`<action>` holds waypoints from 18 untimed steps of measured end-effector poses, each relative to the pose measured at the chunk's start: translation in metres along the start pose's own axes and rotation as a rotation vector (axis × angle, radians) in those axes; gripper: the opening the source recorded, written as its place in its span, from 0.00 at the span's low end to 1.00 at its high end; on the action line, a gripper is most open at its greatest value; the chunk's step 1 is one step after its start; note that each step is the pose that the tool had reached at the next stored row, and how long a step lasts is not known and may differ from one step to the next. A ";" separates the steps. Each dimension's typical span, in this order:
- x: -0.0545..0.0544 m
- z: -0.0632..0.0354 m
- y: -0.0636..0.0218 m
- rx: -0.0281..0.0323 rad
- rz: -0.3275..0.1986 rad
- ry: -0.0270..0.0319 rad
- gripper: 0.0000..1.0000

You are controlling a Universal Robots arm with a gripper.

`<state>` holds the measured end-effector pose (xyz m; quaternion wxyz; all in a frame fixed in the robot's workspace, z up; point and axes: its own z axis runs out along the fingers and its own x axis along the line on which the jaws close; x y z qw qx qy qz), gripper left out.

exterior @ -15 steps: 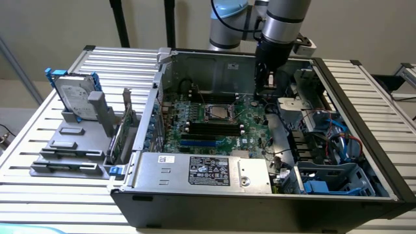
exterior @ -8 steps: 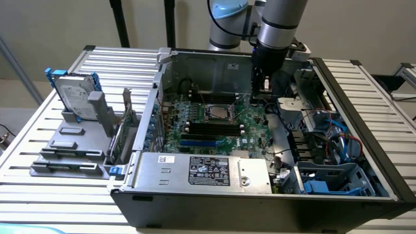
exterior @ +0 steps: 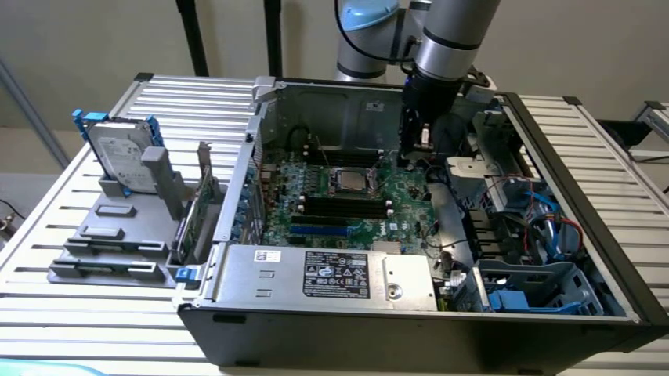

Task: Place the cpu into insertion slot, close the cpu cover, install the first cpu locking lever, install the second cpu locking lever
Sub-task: 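Close the cpu cover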

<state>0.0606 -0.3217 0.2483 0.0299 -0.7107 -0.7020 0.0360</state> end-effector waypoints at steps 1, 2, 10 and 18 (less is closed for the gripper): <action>0.000 -0.0003 0.0000 0.0090 0.000 -0.0001 0.11; 0.000 -0.0008 -0.0003 0.0131 0.000 -0.0003 0.11; -0.003 0.0003 -0.0248 0.0141 0.000 -0.0002 0.11; -0.005 0.0018 -0.0400 0.0191 0.000 0.0002 0.11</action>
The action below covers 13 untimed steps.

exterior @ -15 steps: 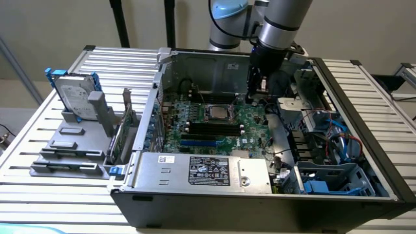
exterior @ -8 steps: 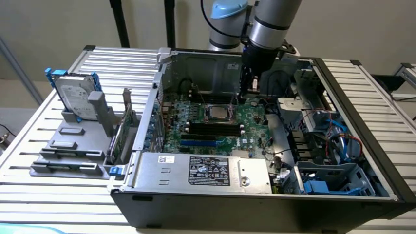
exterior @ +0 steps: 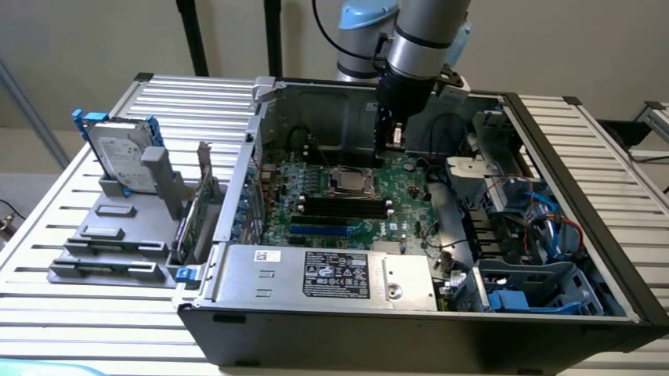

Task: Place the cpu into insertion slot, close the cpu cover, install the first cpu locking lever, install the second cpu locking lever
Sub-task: 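Close the cpu cover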

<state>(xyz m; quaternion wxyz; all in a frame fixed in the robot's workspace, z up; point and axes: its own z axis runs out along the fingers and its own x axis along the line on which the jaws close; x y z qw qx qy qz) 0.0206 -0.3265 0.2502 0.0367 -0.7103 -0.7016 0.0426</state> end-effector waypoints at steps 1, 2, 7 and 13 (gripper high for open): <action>-0.001 0.0000 -0.0004 0.0001 0.000 0.0033 0.11; -0.001 0.0002 -0.0008 0.0002 -0.001 0.0078 0.11; -0.001 0.0017 -0.0067 0.0206 -0.002 0.0139 0.11; -0.002 0.0030 -0.0109 0.0947 -0.001 0.0115 0.11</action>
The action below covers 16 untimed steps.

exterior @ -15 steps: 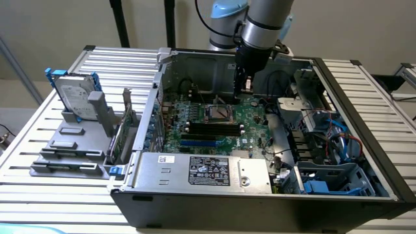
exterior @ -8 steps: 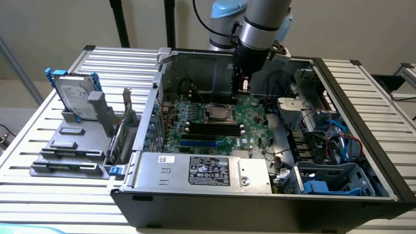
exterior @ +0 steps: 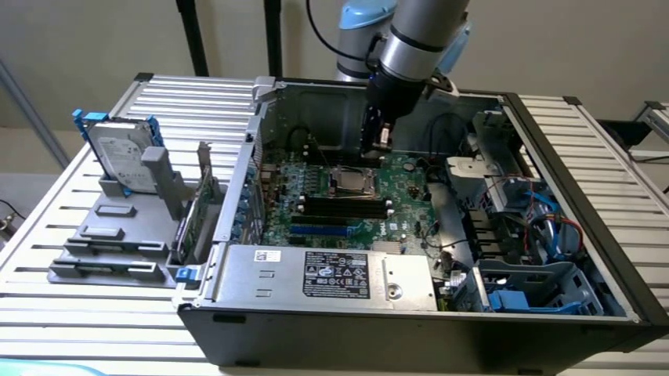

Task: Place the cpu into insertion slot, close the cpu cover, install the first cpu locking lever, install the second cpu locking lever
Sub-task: 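Close the cpu cover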

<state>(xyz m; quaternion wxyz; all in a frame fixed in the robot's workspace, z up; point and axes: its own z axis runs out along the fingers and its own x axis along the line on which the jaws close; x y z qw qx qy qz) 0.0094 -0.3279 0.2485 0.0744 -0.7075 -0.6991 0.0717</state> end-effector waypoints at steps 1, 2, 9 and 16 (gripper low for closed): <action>0.000 0.0003 -0.0005 0.0136 0.000 -0.0011 0.11; 0.000 0.0005 -0.0010 0.0280 0.001 -0.0026 0.11; -0.001 0.0077 -0.0040 0.0752 0.002 -0.0064 0.11; -0.001 0.0238 -0.0228 0.0756 0.001 -0.0055 0.11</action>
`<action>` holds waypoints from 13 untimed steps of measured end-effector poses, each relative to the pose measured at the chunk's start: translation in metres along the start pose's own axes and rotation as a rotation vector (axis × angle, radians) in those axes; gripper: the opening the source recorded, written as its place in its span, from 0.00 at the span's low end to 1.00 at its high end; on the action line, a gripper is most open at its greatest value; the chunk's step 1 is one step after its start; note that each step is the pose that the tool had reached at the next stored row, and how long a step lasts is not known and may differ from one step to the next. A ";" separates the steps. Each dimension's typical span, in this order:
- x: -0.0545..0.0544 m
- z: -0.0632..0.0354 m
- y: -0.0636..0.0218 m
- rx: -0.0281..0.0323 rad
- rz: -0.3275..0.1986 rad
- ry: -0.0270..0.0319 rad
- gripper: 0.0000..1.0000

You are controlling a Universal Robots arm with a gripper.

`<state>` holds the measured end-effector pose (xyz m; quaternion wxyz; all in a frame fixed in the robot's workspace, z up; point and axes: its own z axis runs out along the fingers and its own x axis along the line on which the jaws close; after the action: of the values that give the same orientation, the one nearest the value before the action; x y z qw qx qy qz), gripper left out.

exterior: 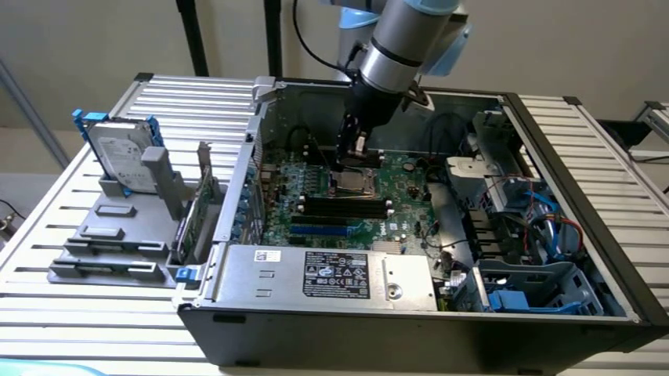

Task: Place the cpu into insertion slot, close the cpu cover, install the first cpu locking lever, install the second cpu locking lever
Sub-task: 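Close the cpu cover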

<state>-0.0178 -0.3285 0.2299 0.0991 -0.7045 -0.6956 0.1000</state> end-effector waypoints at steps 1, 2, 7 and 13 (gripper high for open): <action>0.000 0.0014 0.0000 -0.0001 -0.001 0.0035 0.11; 0.000 0.0024 0.0002 0.0000 -0.002 0.0073 0.11; 0.000 0.0078 0.0002 -0.0002 -0.009 0.0309 0.11; 0.000 0.0157 0.0004 -0.0065 -0.013 0.0431 0.11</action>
<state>-0.0218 -0.3285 0.2147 0.1124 -0.7024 -0.6981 0.0819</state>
